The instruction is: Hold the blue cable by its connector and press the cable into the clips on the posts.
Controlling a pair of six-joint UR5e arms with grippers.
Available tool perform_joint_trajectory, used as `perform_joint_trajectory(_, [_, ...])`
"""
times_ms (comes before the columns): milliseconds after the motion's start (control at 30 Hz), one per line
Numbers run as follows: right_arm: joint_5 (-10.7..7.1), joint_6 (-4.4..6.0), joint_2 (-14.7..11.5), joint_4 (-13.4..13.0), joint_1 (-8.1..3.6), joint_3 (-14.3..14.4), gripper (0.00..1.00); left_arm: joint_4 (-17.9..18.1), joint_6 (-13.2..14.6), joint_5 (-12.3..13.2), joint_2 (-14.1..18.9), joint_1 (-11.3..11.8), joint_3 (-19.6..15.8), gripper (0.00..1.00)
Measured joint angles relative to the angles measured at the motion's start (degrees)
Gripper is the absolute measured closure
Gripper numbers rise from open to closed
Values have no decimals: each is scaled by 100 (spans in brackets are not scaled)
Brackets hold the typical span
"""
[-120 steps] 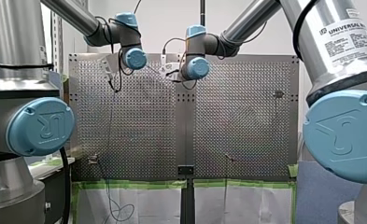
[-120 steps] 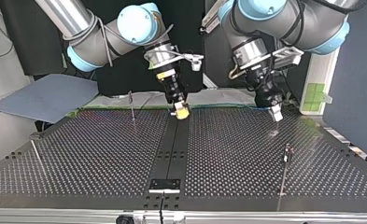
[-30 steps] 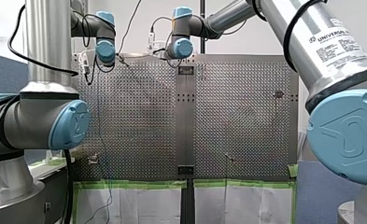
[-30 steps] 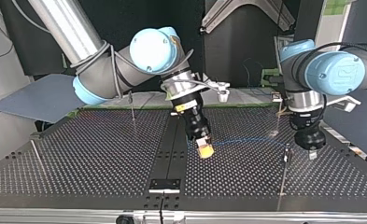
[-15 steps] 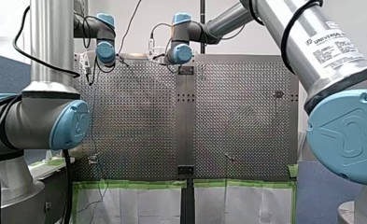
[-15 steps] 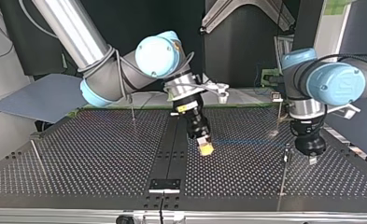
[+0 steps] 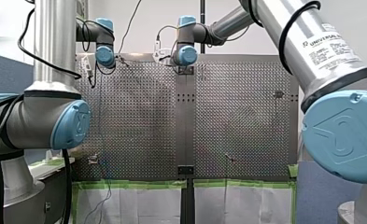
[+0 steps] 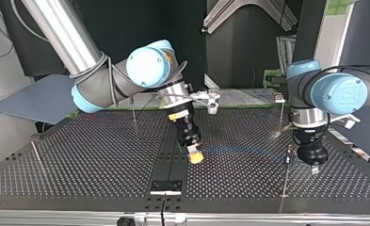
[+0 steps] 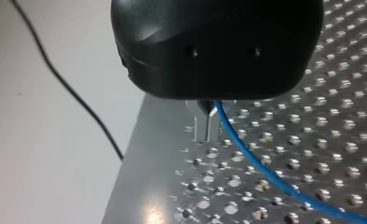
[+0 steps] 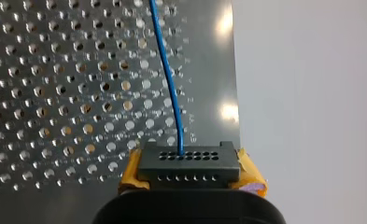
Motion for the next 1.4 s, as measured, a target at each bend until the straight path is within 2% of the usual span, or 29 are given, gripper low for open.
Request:
perform_joint_trajectory(167, [-84,0,32,-1,-100,-20,100,25,-86,41,-113,24,121,100])
perform_joint_trajectory(300, [-138,2,173,5,-163,-110,100,46,-126,66,-150,50,142,100])
perform_joint_trajectory(633, [-228,57,494,27,-203,-427,100,37,-208,211,-416,111,263,100])
perform_joint_trajectory(700, [-250,59,507,30,-204,-461,100,52,-244,234,-425,128,269,89])
perform_joint_trajectory(733, [-258,60,512,31,-204,-470,100,61,-264,251,-426,133,270,89])
perform_joint_trajectory(767, [-265,61,515,32,-204,-477,100,79,-290,285,-427,139,269,79])
perform_joint_trajectory(800, [-271,61,518,35,-204,-482,100,99,-308,317,-428,142,268,61])
perform_joint_trajectory(833, [-274,61,519,37,-203,-485,100,118,-323,350,-428,145,268,61])
perform_joint_trajectory(867, [-276,61,520,42,-202,-486,100,134,-341,381,-429,147,268,42])
perform_joint_trajectory(900, [-277,61,521,48,-201,-487,100,139,-354,386,-429,148,267,32])
perform_joint_trajectory(933, [-278,61,521,53,-198,-487,100,139,-371,379,-429,148,267,32])
perform_joint_trajectory(967, [-279,61,521,61,-194,-487,100,144,-397,369,-429,144,267,21])
perform_joint_trajectory(1000, [-280,62,522,76,-190,-488,100,145,-416,371,-429,140,267,16])
perform_joint_trajectory(1033, [-280,61,522,88,-188,-488,100,141,-433,372,-429,136,267,16])
perform_joint_trajectory(1100, [-280,62,522,115,-189,-489,100,95,-477,362,-428,132,265,0])
perform_joint_trajectory(1267, [-281,61,523,149,-201,-489,100,-122,-513,288,-422,147,260,0])
perform_joint_trajectory(1400, [-286,61,523,149,-206,-489,100,-323,-395,120,-407,114,229,0])
